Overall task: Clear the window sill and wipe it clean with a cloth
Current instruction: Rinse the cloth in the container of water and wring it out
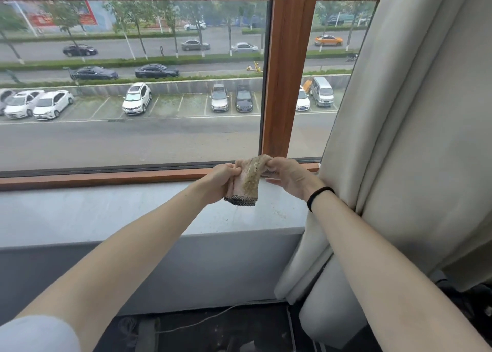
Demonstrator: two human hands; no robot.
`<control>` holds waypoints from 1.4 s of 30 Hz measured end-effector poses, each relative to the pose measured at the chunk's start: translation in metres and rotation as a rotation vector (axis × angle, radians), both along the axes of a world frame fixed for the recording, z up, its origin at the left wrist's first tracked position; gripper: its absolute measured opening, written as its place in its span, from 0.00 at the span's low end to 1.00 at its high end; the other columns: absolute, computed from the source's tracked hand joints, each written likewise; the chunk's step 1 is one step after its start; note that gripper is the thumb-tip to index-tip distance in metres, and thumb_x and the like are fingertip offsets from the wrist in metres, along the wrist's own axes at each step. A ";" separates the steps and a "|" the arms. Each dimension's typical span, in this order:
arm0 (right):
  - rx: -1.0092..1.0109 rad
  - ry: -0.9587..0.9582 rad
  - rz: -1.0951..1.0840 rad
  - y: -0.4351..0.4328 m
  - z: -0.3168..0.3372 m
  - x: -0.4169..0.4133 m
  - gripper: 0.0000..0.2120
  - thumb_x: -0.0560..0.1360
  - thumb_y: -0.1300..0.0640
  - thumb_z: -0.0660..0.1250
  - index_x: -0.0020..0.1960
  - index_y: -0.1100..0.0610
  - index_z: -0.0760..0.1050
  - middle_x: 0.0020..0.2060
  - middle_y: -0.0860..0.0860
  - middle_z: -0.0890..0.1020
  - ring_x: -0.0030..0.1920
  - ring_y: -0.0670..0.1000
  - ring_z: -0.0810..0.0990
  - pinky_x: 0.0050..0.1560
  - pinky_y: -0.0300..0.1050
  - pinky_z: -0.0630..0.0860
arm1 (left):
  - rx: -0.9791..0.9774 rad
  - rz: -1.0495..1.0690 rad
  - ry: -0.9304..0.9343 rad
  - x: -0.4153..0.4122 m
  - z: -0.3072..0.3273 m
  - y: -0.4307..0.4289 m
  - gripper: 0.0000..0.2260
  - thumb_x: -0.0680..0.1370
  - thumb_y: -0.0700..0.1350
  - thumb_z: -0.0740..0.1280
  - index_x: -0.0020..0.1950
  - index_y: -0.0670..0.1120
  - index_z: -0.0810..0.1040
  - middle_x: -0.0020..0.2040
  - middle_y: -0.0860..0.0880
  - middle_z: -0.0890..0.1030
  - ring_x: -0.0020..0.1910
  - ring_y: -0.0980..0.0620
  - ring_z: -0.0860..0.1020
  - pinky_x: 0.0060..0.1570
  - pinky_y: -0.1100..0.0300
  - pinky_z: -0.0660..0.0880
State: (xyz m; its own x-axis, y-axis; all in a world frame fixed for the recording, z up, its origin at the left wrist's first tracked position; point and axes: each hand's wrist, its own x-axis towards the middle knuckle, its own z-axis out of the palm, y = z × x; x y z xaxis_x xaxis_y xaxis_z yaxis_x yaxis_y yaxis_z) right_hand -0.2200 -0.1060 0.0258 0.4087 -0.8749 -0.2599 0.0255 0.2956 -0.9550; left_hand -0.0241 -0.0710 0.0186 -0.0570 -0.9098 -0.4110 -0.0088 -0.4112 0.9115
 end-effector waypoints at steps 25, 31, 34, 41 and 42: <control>-0.238 0.342 0.642 0.238 -0.031 0.213 0.13 0.76 0.53 0.65 0.40 0.62 0.76 0.38 0.56 0.78 0.39 0.54 0.79 0.36 0.50 0.81 | -0.170 1.251 0.102 0.061 -0.002 0.379 0.07 0.81 0.40 0.59 0.49 0.41 0.76 0.22 0.49 0.76 0.21 0.57 0.76 0.29 0.64 0.76; -0.434 0.388 0.868 0.398 -0.033 0.263 0.17 0.78 0.55 0.62 0.32 0.58 0.66 0.32 0.54 0.73 0.38 0.55 0.74 0.37 0.49 0.77 | -0.142 1.575 0.032 0.053 0.006 0.536 0.12 0.82 0.41 0.59 0.60 0.35 0.74 0.24 0.46 0.79 0.19 0.61 0.75 0.24 0.70 0.72; -0.443 0.393 0.969 0.482 -0.031 0.277 0.14 0.79 0.54 0.60 0.39 0.61 0.73 0.42 0.57 0.76 0.46 0.60 0.78 0.41 0.60 0.81 | -0.150 1.678 -0.047 0.042 0.019 0.608 0.16 0.82 0.41 0.58 0.64 0.32 0.72 0.35 0.23 0.74 0.13 0.62 0.67 0.19 0.71 0.67; -0.472 0.330 1.145 0.660 -0.028 0.312 0.10 0.77 0.54 0.64 0.43 0.61 0.77 0.41 0.55 0.77 0.44 0.56 0.79 0.32 0.52 0.81 | -0.081 1.841 -0.134 0.063 0.002 0.798 0.15 0.80 0.50 0.62 0.53 0.38 0.77 0.17 0.45 0.68 0.13 0.55 0.65 0.20 0.65 0.63; -0.475 0.307 1.147 0.680 -0.027 0.318 0.08 0.76 0.56 0.65 0.42 0.60 0.77 0.41 0.55 0.78 0.43 0.55 0.79 0.33 0.50 0.80 | -0.076 1.844 -0.152 0.063 0.002 0.818 0.15 0.80 0.51 0.62 0.49 0.39 0.78 0.17 0.45 0.68 0.13 0.53 0.64 0.17 0.65 0.59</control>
